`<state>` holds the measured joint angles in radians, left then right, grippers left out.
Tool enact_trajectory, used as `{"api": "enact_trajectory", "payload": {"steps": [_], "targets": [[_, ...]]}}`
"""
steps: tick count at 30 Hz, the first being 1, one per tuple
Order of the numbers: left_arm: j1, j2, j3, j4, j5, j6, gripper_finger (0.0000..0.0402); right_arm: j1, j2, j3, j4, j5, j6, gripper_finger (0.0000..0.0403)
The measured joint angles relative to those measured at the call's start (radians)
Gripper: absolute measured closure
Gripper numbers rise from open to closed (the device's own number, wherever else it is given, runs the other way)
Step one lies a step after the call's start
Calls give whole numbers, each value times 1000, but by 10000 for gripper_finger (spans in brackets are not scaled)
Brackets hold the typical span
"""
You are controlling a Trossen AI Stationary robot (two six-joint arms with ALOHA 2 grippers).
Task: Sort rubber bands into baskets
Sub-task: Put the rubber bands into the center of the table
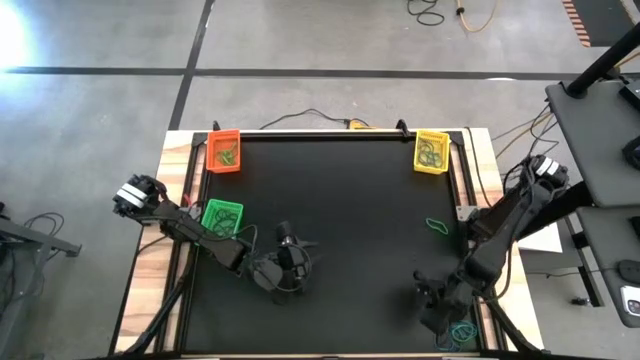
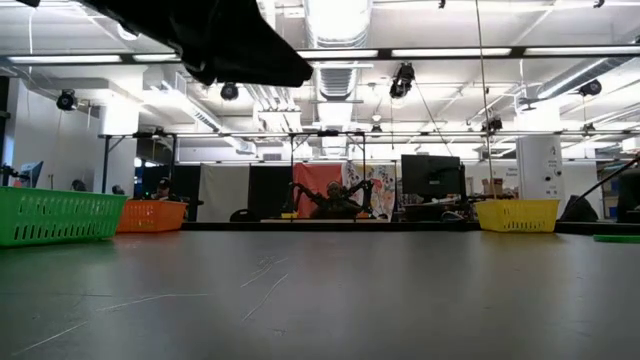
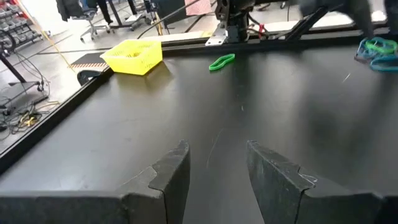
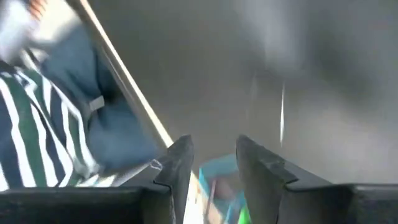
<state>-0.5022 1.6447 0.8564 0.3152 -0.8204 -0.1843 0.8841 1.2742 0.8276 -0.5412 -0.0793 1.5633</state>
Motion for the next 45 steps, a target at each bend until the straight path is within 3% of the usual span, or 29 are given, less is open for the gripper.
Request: {"api": "enact_trajectory", "payload": {"steps": [4,8,12,18,27,32,38,45], "targets": [[3,0,-7,-14,0,2,260,25,86,0,-1,-238,241,286],[3,0,-7,-20,0,1,260,30,170,0,-2,-493,308,262],[3,0,-7,-22,0,1,260,26,228,0,3,-578,318,220],[3,0,-7,-26,0,17,260,26,273,3,0,-575,268,183],[8,4,-8,-31,0,28,260,30,368,1,1,-576,86,218],[12,25,-8,-32,0,30,260,15,403,2,7,-595,42,255],[14,45,-8,-20,-5,29,260,-13,375,24,11,-493,4,374],[0,26,-7,-58,-63,26,260,-52,301,147,-136,-350,-69,393]]}}
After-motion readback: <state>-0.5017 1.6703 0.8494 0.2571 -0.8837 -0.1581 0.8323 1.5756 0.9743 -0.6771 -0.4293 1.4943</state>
